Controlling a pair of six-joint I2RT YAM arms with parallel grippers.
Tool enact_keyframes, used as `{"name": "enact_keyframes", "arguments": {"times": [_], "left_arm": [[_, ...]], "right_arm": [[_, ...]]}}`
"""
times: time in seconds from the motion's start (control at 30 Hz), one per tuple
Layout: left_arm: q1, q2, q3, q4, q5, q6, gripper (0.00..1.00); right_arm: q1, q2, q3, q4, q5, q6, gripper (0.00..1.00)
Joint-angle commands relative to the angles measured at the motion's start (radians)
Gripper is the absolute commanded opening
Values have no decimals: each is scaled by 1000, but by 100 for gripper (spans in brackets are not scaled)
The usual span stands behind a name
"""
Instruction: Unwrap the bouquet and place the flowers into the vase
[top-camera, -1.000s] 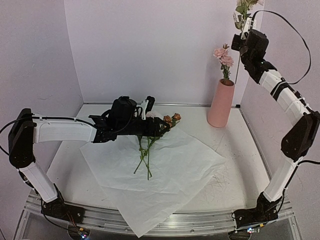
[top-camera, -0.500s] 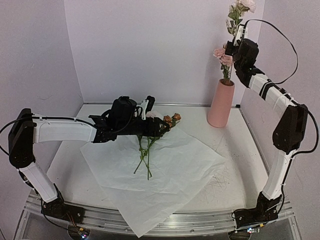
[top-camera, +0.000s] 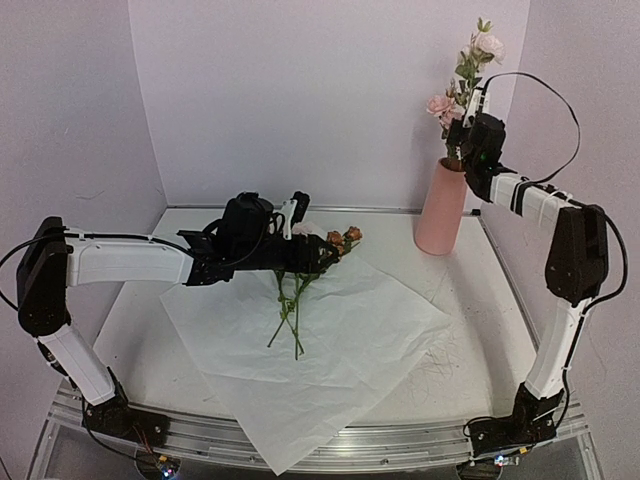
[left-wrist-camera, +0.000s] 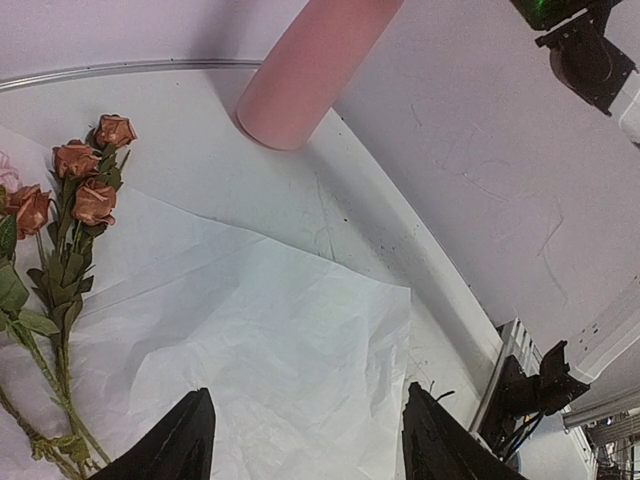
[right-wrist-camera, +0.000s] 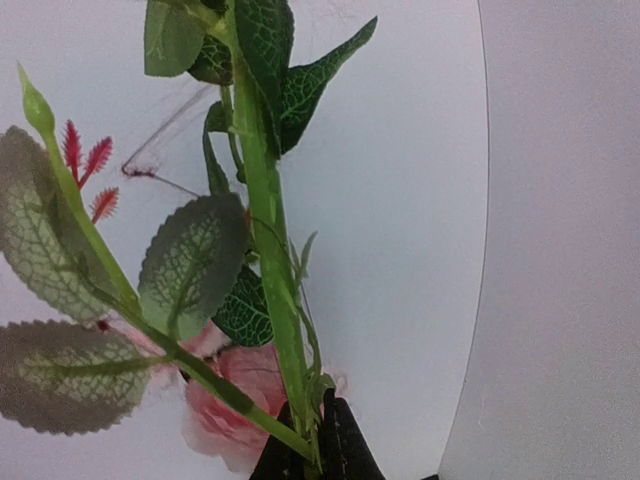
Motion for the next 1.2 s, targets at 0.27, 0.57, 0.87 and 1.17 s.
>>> {"name": "enact_keyframes", "arguments": {"times": [0.27,0.57,0.87,1.17], "left_arm": [[2,-16,35,10,-2,19,65],[2,-31,27,9,-2,15,65],[9,-71,-25,10,-134,-45,89],[73,-103,-86,-2,-190,-108,99]], "right_arm": [[-17,-93,-273,210,143,161,36],[-17,-215,-344,139,70,214,77],[-17,-356,-361,-282,-109,403,98],[-17,-461,-453,-577,-337,608,98]]}}
